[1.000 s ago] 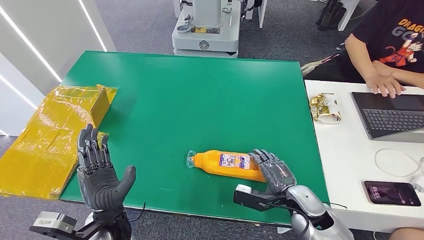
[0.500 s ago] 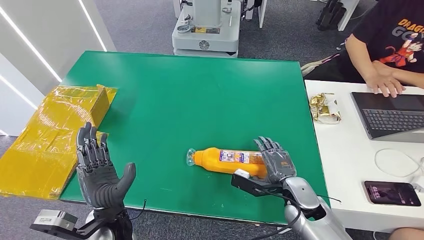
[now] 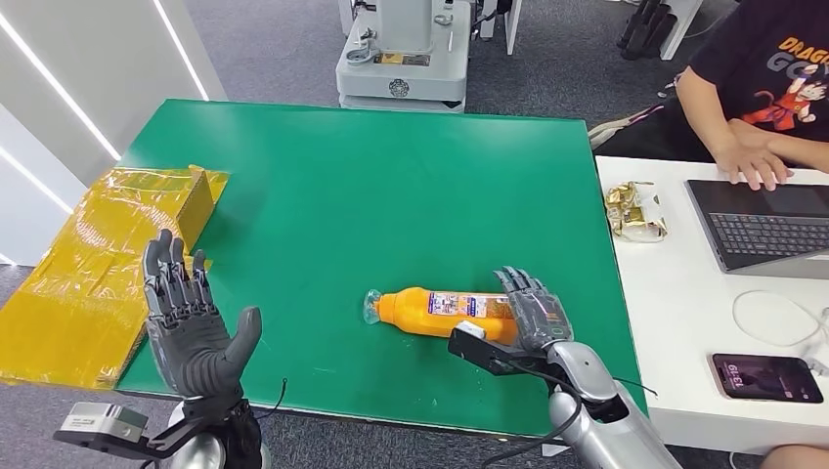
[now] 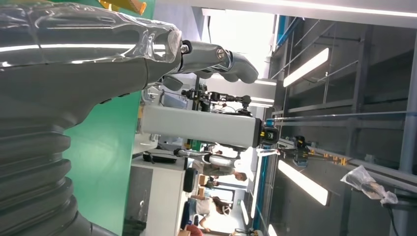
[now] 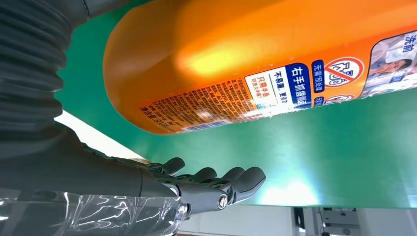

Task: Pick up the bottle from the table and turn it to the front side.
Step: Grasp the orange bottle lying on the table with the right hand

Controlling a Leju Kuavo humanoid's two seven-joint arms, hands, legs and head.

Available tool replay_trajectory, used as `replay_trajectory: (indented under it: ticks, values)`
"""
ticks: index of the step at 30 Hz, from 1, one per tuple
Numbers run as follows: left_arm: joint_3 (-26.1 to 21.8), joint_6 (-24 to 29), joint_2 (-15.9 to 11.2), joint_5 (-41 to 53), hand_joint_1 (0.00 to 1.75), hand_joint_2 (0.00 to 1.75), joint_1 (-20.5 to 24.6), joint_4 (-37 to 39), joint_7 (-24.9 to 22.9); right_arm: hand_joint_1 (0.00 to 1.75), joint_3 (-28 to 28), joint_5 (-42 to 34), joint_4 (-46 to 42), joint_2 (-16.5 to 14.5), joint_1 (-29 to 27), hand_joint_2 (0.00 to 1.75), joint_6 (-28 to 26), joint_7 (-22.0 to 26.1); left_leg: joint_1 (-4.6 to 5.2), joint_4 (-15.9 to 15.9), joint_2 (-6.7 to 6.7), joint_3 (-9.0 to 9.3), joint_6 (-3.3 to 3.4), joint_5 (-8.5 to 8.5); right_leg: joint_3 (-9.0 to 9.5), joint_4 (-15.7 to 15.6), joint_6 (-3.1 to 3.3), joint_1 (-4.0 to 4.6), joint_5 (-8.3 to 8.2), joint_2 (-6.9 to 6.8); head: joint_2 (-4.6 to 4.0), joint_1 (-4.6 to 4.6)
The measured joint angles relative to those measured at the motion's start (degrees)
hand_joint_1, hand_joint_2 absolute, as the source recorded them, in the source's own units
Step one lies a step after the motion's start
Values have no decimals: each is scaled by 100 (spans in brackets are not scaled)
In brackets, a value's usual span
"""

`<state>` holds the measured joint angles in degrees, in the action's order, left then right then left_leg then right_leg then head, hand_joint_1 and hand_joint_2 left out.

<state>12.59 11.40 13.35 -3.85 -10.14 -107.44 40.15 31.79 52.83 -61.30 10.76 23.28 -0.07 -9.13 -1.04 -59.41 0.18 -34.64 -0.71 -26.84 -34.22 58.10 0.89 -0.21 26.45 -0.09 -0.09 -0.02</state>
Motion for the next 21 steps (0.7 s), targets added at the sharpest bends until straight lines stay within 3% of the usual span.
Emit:
replay_trajectory:
  ticks: [7,21]
  values:
    - [0,-96,44,-27,0,175,21,48,0,0,-36,-34,58,-9,-41,175,55,37,0,0,0,0,0,0,0,0,0,0,0,0,0,0]
    - [0,-407,131,-44,0,175,68,197,0,0,3,-67,103,-49,116,175,758,291,0,0,1,0,0,0,1,0,0,0,0,0,0,1]
